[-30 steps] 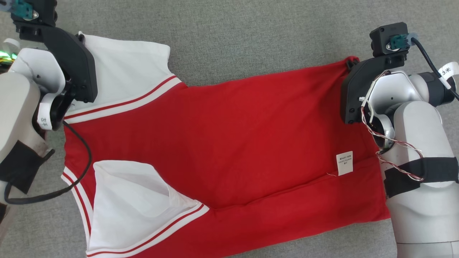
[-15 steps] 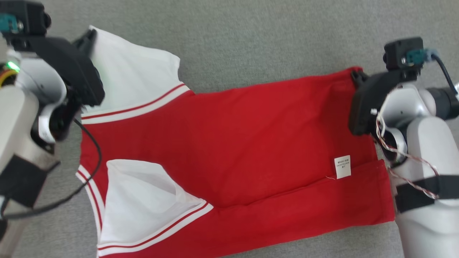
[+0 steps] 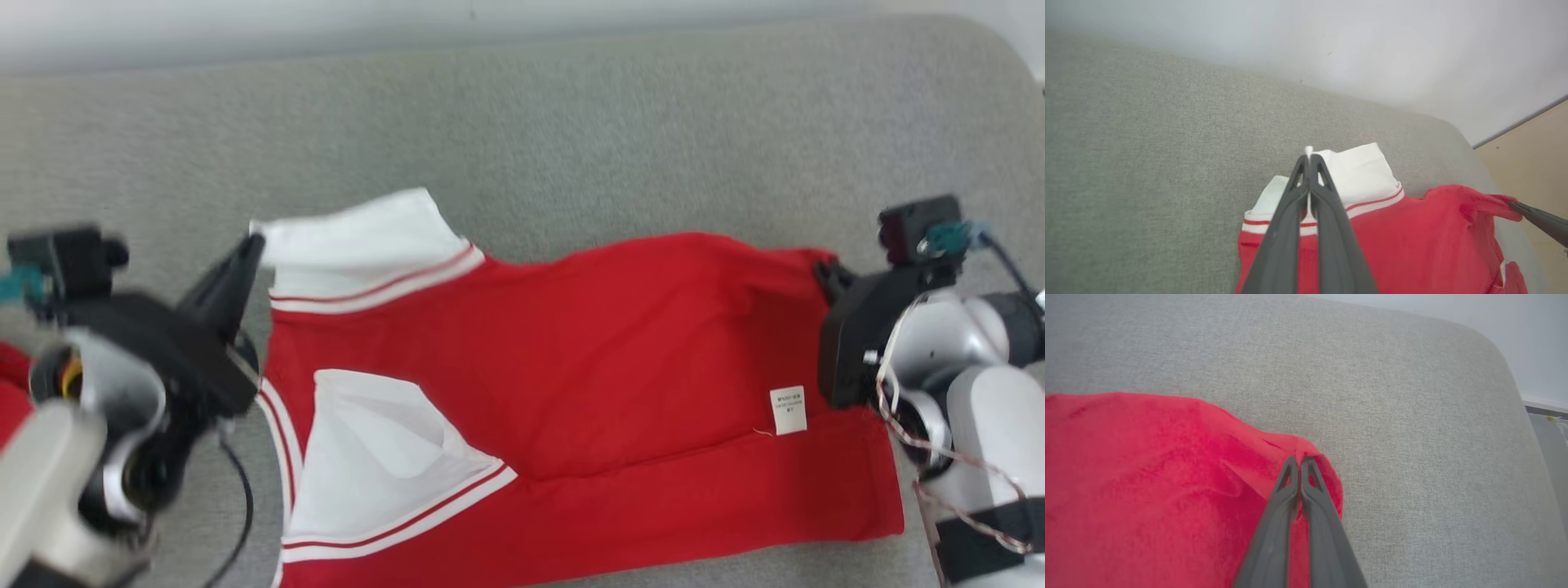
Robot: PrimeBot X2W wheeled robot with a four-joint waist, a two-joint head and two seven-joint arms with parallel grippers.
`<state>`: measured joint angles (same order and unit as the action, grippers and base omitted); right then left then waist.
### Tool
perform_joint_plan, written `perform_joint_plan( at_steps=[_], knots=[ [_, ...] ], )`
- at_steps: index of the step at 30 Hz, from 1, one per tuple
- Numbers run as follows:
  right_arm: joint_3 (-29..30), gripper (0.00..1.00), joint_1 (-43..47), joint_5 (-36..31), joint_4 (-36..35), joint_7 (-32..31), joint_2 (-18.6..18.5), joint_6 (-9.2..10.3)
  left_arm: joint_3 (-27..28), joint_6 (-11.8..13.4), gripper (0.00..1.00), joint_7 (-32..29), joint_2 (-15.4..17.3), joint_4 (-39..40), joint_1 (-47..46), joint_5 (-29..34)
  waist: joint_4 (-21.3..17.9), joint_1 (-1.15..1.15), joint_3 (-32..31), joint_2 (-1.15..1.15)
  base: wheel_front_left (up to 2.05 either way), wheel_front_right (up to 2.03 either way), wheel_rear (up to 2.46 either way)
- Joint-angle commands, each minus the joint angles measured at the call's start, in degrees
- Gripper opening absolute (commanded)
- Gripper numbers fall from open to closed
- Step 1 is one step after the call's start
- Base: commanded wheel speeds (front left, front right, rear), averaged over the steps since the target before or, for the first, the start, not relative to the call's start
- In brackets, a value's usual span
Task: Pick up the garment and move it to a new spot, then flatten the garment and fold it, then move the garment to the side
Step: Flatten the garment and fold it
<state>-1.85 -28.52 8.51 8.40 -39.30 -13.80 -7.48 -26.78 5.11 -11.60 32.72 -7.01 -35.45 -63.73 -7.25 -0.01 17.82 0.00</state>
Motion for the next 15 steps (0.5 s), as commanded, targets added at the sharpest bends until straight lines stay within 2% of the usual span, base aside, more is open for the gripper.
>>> perform_joint_plan(
  at_steps=[1, 9, 15],
  knots=[
    [-0.9, 0.00, 1.6, 0.5, -0.5, -0.2, -1.2, -0.01, 0.7, 0.5, 0.00, 0.8, 0.5, 1.9, 3.2, -1.0, 1.6, 0.01, -2.8, 0.00, 0.00, 0.00, 0.00],
    [-7.2, 0.00, 6.6, 3.2, -0.6, -1.1, -7.4, -0.01, 2.2, 4.0, 0.00, 5.8, -0.3, 13.6, 20.2, -5.3, 2.7, 0.01, -5.2, 0.00, 0.00, 0.00, 0.00],
    [-10.9, 0.00, 9.1, 4.6, 0.4, -3.0, -12.7, -0.01, 2.2, 4.8, 0.00, 9.3, -2.2, 17.9, 30.0, -7.5, 4.4, 0.01, -6.1, 0.00, 0.00, 0.00, 0.00]
  ],
)
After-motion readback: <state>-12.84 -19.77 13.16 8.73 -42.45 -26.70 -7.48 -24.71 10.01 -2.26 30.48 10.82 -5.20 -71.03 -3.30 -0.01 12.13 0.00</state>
